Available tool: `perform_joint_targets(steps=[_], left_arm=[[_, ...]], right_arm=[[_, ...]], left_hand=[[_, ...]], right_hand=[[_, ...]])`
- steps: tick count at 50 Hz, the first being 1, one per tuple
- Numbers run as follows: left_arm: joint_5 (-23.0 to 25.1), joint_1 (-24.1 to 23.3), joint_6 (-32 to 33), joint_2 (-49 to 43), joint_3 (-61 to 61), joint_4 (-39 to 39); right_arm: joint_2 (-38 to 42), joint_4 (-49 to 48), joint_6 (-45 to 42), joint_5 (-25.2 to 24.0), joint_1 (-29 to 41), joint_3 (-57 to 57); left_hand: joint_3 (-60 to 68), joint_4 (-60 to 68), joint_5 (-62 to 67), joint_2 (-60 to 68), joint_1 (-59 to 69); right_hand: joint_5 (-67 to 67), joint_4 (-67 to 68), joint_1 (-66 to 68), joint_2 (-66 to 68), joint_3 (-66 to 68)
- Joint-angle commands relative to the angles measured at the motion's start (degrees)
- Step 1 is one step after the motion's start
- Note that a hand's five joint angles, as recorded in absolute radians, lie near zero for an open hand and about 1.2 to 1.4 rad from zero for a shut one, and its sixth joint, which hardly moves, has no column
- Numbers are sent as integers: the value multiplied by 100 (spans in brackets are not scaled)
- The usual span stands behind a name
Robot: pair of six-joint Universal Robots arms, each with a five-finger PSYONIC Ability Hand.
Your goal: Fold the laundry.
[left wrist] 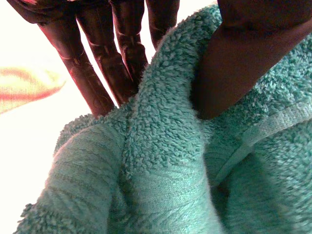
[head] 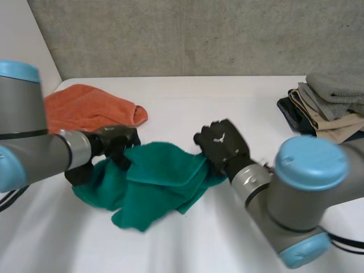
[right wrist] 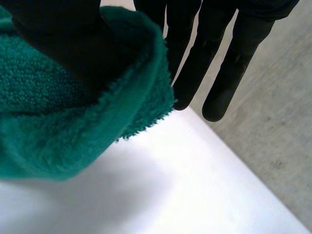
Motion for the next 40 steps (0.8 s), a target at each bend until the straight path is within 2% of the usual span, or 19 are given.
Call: perform_joint_targets(steps=[1,6,9,14,20,22,26,30,34,40], left_arm=[[-710,-228,12,-428,572,-88],[-912,-228,20,319,72,246],[-1044,-158,73,978,-551,746],[-1150,-114,397,1970,-1859,1545],[-1123,-237,1083,2482,-3232,2039],[-1123,-281,1311,2535,-3575,2188],[-1115,-264,1838,2352,-4129,2968],[-1097,-167,1954,1957,-4130,3523],[-1097,-132,1954,1525,-3911,3771],[-1123,-175,1954,928,-3393,3762]], right_arm=[[771,294,-115,832,243,-516],[780,462,-89,1088,199,-640],[684,453,-71,1149,129,-631],[534,453,-71,1132,23,-578],[394,471,-71,1132,-21,-508],[367,471,-62,1123,-21,-482],[323,453,-71,1123,-3,-411],[332,453,-80,1096,40,-368],[341,453,-89,1096,76,-341],[341,444,-97,1096,85,-306]], left_hand=[[-4300,-4291,-4082,-4218,-4115],[-4610,-4601,-4392,-4528,-4425],[-4459,-4450,-4241,-4377,-4274],[-3100,-3091,-2882,-3018,-2915],[-2424,-2415,-2206,-2343,-2240],[-2305,-2297,-2088,-2224,-2121],[-2305,-2296,-2087,-2223,-2120],[-2890,-2882,-2673,-2809,-2706],[-3297,-3289,-3080,-3216,-3113],[-2895,-2886,-2677,-2813,-2710]], right_hand=[[1192,1137,1739,1281,1181],[1192,1137,1739,1281,1181],[1192,1137,1739,1281,1181],[1192,1137,1739,1281,1181],[1192,1137,1739,1281,1181],[1192,1137,1739,1281,1181],[1192,1137,1739,1281,1181],[1192,1137,1739,1281,1181],[1192,1137,1739,1281,1181],[1192,1137,1739,1281,1181]])
